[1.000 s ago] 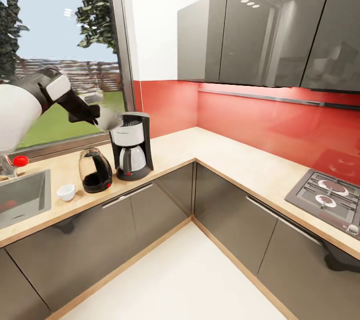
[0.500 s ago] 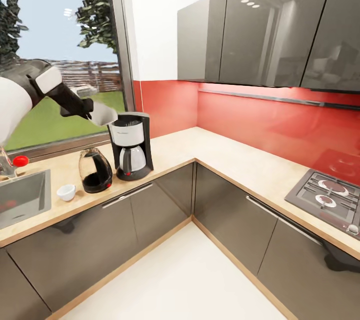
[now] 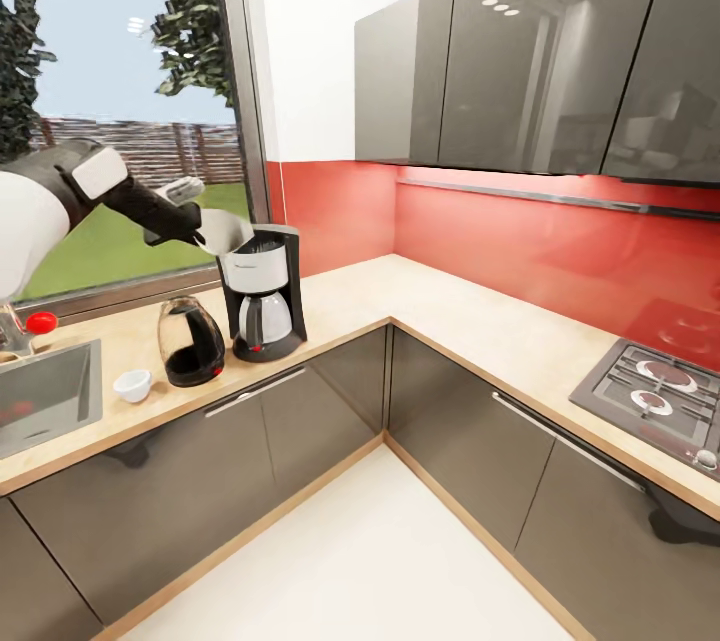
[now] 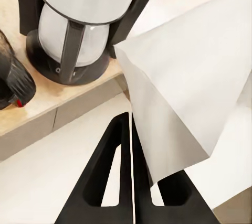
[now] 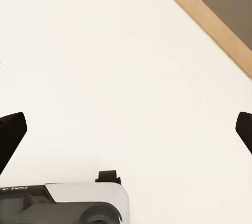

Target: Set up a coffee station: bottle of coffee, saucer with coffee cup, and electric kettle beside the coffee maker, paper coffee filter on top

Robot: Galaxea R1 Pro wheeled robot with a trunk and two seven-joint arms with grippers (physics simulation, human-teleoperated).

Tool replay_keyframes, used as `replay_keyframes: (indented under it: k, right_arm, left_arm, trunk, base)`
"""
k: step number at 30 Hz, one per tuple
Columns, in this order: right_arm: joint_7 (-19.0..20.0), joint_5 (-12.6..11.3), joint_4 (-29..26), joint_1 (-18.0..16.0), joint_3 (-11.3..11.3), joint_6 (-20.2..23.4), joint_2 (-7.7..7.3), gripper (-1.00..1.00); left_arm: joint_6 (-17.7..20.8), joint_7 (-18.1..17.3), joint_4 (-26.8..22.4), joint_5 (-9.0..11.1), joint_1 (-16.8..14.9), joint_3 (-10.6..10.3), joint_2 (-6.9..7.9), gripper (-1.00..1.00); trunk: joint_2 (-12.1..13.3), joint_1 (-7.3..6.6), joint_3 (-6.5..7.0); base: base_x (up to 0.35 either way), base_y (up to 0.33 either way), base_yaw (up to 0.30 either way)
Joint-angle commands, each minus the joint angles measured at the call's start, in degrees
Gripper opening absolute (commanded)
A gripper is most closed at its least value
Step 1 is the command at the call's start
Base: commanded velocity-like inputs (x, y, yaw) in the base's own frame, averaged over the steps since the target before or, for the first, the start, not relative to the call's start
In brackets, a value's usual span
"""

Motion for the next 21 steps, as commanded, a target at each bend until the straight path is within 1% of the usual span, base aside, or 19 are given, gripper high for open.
replay_keyframes:
  k: [1,14,16,18,21]
  right_arm:
    - [-0.02,0.04,-0.02,-0.02,-0.07,-0.12,0.01,1.0]
    - [-0.02,0.11,-0.17,-0.02,-0.06,-0.16,-0.06,1.0]
    - [-0.2,0.08,-0.21,-0.08,-0.16,-0.24,0.2,1.0]
    - [-0.22,0.09,-0.21,-0.08,-0.16,-0.25,0.22,1.0]
    - [-0.27,0.09,-0.19,-0.1,-0.16,-0.28,0.18,1.0]
  left_arm:
    - [0.09,0.08,0.13,0.28,-0.05,0.37,0.08,-1.0]
    - [0.1,-0.34,0.12,0.58,0.13,0.67,0.48,-1.0]
    - [-0.16,-0.5,0.03,1.32,0.8,0.08,1.13,-1.0]
    - [-0.16,-0.5,0.03,1.25,1.45,0.08,1.66,-1.0]
    - [-0.14,-0.48,-0.01,0.78,1.48,0.21,1.35,-1.0]
  trunk:
    - [-0.12,0.03,-0.12]
    - [-0.12,0.03,-0.12]
    - [-0.12,0.03,-0.12]
    - [-0.12,0.03,-0.12]
    - [-0.12,0.03,-0.12]
  base:
    - [0.0,0.0,0.0]
    - [0.02,0.0,0.0]
    - [0.0,0.0,0.0]
    - [0.0,0.0,0.0]
    - [0.0,0.0,0.0]
